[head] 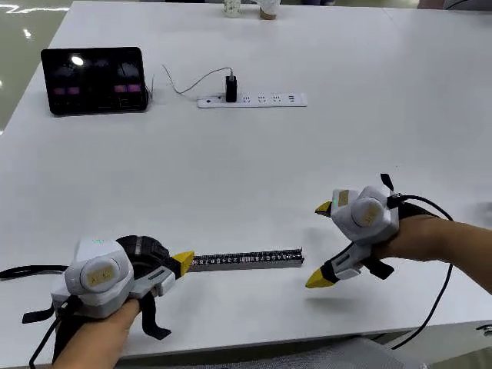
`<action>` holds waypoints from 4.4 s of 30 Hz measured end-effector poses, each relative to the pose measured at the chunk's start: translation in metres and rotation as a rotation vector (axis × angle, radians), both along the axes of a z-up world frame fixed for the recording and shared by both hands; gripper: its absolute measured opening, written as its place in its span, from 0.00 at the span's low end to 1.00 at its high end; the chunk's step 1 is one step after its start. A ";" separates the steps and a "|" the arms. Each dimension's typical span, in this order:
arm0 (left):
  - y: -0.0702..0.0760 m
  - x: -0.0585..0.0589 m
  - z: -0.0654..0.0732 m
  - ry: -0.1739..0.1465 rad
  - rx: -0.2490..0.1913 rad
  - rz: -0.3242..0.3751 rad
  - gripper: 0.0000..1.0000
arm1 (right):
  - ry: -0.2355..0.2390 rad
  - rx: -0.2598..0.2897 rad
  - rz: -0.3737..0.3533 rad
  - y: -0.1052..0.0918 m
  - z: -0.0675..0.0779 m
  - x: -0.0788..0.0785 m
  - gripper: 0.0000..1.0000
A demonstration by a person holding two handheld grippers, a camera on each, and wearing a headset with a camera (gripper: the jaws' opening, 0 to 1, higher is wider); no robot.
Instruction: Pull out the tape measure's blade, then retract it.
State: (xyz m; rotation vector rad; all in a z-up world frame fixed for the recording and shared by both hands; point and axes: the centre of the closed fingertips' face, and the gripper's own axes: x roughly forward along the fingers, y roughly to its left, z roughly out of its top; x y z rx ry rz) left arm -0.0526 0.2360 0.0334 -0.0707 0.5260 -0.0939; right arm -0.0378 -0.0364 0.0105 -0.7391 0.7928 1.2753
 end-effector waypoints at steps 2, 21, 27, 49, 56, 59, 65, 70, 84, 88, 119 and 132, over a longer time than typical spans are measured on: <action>0.001 0.004 0.002 -0.009 -0.011 0.021 0.98 | 0.001 -0.009 0.011 0.002 -0.002 0.000 0.87; 0.001 0.006 -0.004 -0.056 0.014 0.042 0.98 | 0.028 -0.097 0.107 0.014 -0.024 -0.005 0.76; 0.008 0.008 -0.002 -0.071 0.000 0.072 0.96 | 0.043 -0.120 0.151 0.016 -0.028 -0.009 0.59; 0.012 0.008 -0.001 -0.077 0.000 0.086 0.93 | 0.058 -0.135 0.185 0.012 -0.025 -0.009 0.18; 0.010 0.008 -0.001 -0.074 -0.003 0.084 0.92 | 0.051 -0.144 0.222 0.012 -0.026 -0.014 0.12; 0.011 0.008 -0.001 -0.073 -0.004 0.086 0.91 | 0.057 -0.149 0.219 0.012 -0.026 -0.013 0.12; 0.016 0.007 -0.002 -0.070 0.003 0.104 0.83 | 0.102 -0.153 0.165 0.011 -0.026 -0.011 0.11; 0.018 0.006 -0.005 -0.053 0.000 0.111 0.84 | 0.108 -0.162 0.165 0.011 -0.027 -0.011 0.10; 0.016 0.001 -0.016 0.003 -0.053 0.122 0.71 | 0.120 -0.202 0.149 0.011 -0.027 -0.010 0.10; 0.012 0.001 -0.018 0.010 -0.092 0.113 0.67 | 0.123 -0.211 0.145 0.012 -0.028 -0.009 0.11; 0.013 -0.002 -0.022 0.041 -0.058 0.093 0.65 | 0.090 -0.243 0.146 0.015 -0.029 -0.011 0.11; 0.014 -0.002 -0.021 0.039 -0.062 0.093 0.66 | 0.077 -0.229 0.153 0.018 -0.028 -0.011 0.11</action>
